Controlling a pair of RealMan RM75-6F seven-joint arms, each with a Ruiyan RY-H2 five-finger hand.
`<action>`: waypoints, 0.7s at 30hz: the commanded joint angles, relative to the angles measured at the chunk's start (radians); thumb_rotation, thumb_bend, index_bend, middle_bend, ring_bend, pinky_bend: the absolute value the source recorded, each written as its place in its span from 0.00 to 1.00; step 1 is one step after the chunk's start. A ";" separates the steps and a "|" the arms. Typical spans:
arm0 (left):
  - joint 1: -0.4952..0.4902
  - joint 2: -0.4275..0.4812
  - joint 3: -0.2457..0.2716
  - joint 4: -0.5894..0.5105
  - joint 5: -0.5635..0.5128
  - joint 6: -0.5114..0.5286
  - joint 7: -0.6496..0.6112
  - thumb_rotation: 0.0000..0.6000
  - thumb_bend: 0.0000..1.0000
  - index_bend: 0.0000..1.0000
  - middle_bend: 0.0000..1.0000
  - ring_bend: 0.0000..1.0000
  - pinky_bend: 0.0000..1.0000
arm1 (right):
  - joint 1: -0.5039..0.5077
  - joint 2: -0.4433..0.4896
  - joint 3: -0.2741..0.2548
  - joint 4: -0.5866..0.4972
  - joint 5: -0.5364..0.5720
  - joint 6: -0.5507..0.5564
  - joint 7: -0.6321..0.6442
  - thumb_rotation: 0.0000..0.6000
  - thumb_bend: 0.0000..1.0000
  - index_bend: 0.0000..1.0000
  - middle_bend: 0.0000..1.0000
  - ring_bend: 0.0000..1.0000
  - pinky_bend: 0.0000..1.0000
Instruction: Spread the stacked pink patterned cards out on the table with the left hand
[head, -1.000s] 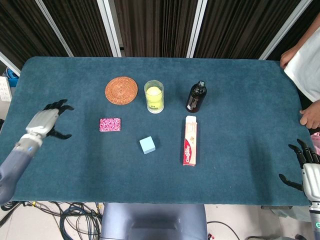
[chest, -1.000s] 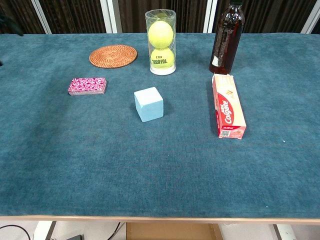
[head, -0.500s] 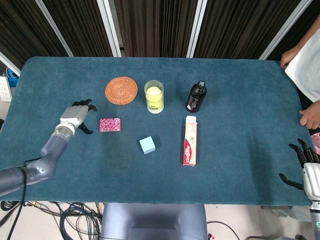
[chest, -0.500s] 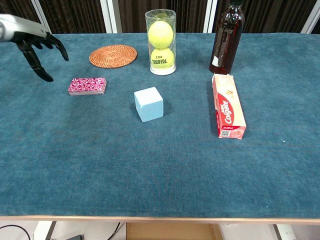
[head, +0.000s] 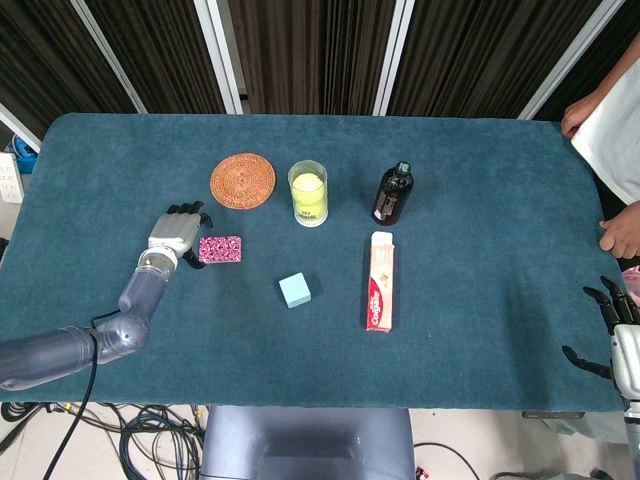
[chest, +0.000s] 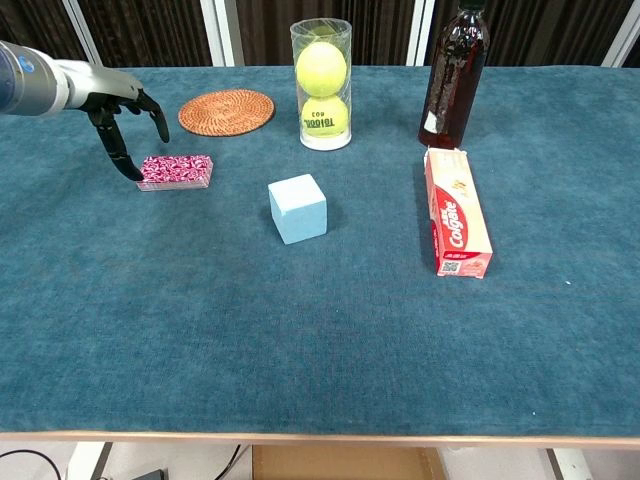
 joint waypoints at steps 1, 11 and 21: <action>-0.009 -0.015 -0.001 0.009 -0.004 0.015 0.014 1.00 0.17 0.35 0.07 0.00 0.00 | -0.001 0.000 0.000 0.001 0.000 0.001 0.003 1.00 0.12 0.18 0.06 0.13 0.24; -0.026 -0.071 -0.012 0.054 -0.020 0.020 0.044 1.00 0.17 0.39 0.08 0.00 0.00 | -0.001 0.002 0.003 0.005 0.006 -0.001 0.014 1.00 0.12 0.18 0.06 0.13 0.24; -0.031 -0.099 -0.015 0.074 -0.036 0.020 0.072 1.00 0.17 0.38 0.08 0.00 0.00 | -0.003 0.003 0.006 0.009 0.012 -0.003 0.026 1.00 0.12 0.18 0.06 0.13 0.24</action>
